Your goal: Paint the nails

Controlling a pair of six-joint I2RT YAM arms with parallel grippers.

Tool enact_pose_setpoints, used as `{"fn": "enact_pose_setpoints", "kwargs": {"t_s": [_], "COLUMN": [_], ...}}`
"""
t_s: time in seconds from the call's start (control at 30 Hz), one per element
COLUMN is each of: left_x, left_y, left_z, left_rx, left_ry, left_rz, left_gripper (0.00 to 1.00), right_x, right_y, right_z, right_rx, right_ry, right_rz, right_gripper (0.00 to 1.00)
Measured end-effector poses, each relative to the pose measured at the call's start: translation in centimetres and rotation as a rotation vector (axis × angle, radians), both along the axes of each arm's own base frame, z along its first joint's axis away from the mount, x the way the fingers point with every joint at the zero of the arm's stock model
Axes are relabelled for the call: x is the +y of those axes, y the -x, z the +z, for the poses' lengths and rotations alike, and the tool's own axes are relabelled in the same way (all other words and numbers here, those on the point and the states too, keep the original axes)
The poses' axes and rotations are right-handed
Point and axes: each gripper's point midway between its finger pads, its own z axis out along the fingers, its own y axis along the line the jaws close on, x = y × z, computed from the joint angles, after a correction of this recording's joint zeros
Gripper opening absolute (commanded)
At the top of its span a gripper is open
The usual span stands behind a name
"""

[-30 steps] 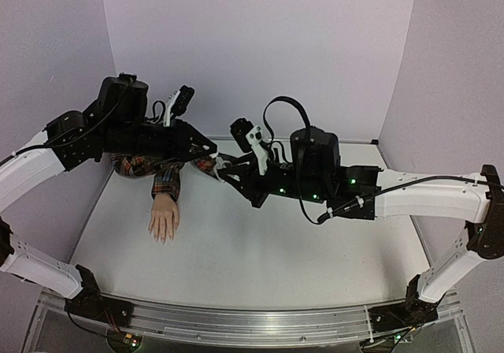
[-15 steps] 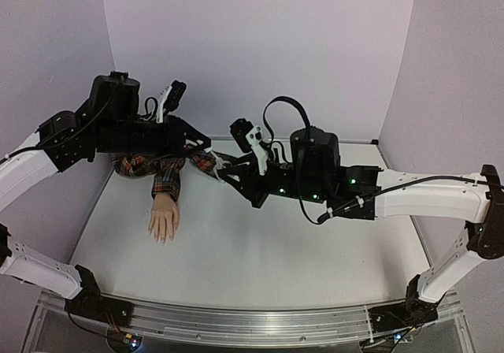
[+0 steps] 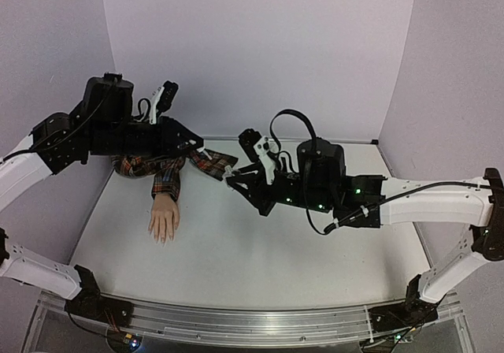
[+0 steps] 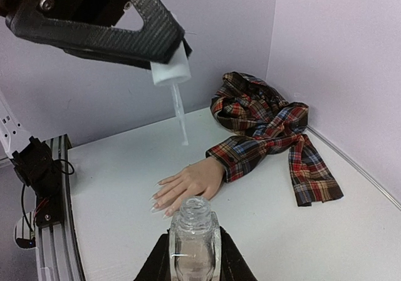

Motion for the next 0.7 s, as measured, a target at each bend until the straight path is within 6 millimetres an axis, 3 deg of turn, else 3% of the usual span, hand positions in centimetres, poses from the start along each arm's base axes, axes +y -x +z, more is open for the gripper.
{"fn": "enact_pose_setpoints", "kwargs": {"t_s": [0.2,0.33,0.5,0.6,0.7], "left_x": [1.4,3.0,5.9,7.6,8.5], "left_y": [-0.2,-0.6,-0.2,0.3,0.7], "left_z": [-2.8,-7.7,-15.2,-18.9,-21.2], "left_rx": [0.028,0.100,0.225,0.276,0.303], "left_ry": [-0.049,-0.130,-0.234,-0.288,-0.332], "left_rz": [0.048,0.102,0.170,0.196,0.205], "left_gripper": [0.00,0.00,0.00,0.00,0.00], "right_x": [-4.3,-8.7,-15.0,-17.7,-19.1], "right_y": [-0.4,-1.2,-1.8,-1.8,-1.3], "right_z": [-0.1,0.2,0.2,1.0,1.7], "right_rx": [-0.023,-0.047,-0.088,-0.127,-0.164], "right_ry": [-0.020,-0.046,-0.064,-0.069,-0.068], "right_rz": [-0.087,-0.157,-0.250,-0.288,-0.297], "right_gripper": [0.00,0.00,0.00,0.00,0.00]}}
